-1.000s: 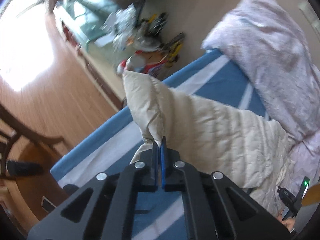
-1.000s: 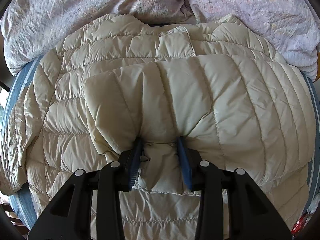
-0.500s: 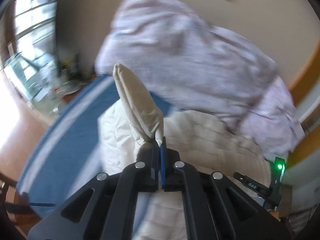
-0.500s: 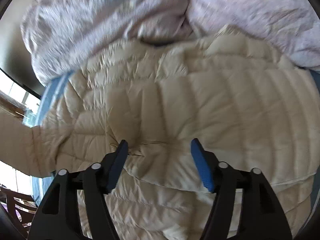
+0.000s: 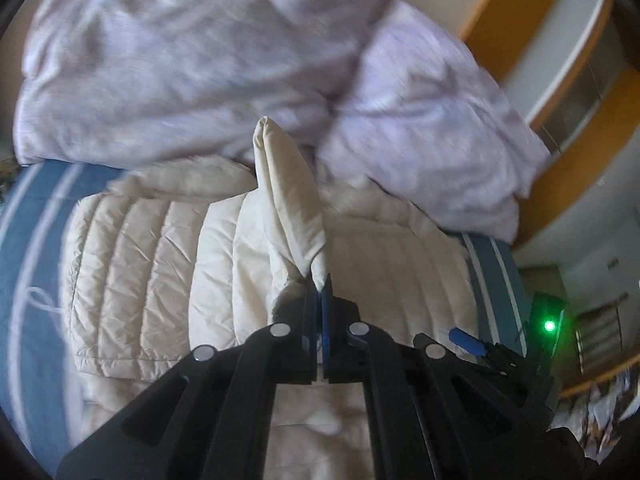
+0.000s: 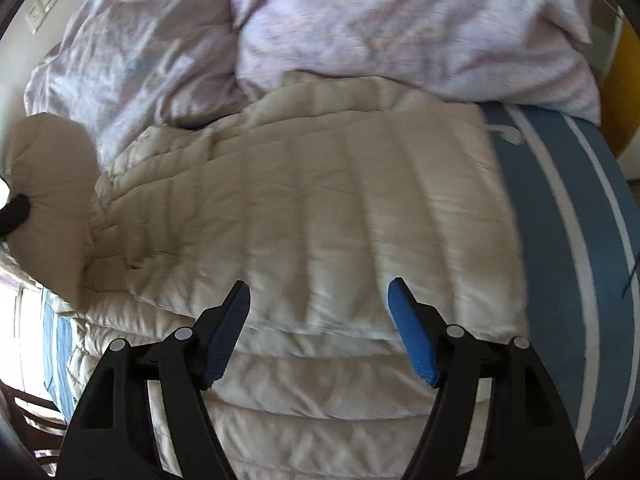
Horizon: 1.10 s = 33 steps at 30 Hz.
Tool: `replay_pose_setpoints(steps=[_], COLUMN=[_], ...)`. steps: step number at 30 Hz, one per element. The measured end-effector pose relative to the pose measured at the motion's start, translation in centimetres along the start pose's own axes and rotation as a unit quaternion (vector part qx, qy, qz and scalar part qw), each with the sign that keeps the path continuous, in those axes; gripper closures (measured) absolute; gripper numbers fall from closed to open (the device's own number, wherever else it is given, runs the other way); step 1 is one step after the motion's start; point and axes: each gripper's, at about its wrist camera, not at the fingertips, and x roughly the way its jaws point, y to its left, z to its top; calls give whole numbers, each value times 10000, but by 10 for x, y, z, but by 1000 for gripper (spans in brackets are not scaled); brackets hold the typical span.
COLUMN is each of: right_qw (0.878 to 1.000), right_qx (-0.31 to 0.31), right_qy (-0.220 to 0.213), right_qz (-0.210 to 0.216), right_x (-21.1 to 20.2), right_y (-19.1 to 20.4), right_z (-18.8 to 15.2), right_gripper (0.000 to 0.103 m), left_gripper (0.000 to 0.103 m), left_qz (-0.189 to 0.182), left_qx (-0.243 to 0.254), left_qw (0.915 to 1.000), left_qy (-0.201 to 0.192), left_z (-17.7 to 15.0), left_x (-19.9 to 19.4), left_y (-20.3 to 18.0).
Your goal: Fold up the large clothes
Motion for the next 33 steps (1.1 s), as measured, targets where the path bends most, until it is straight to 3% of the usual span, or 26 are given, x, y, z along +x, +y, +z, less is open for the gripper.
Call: replay_pose_setpoints(steps=[8, 9, 11, 13, 14, 20, 23, 27, 33], right_qw=[9998, 9998, 9999, 9998, 9996, 9961, 9945, 9933, 9957], right_qx=[170, 165, 122, 58, 6, -344, -587, -786, -737], right_qy=[-38, -59, -108, -170, -225, -292, -238, -128, 252], right_qz=[-87, -64, 7, 107, 197, 758, 834, 835, 502], right_x=[-8, -9, -10, -13, -14, -11, -2, 14, 46], right_y=[-29, -29, -25, -18, -11, 42, 69, 91, 89], right_z=[-14, -14, -12, -9, -6, 13, 19, 25, 20], right_gripper=[30, 30, 30, 31, 33, 63, 72, 78, 82], left_gripper=[97, 92, 62, 48, 46, 46, 46, 46, 46], left_qz=[-284, -297, -360, -326, -304, 398, 821, 1238, 1592], left_qx=[105, 78, 36, -11, -15, -231, -276, -210, -251], left_qw=[9978, 9977, 9974, 9983, 9986, 9982, 9954, 9909, 9843], left_qy=[597, 611, 623, 474, 429, 377, 408, 490, 726], left_z=[-23, -25, -26, -27, -25, -24, -28, -28, -34], left_x=[54, 55, 49, 38, 35, 24, 25, 31, 49], left_y=[-36, -34, -27, -15, -11, 42, 70, 92, 118])
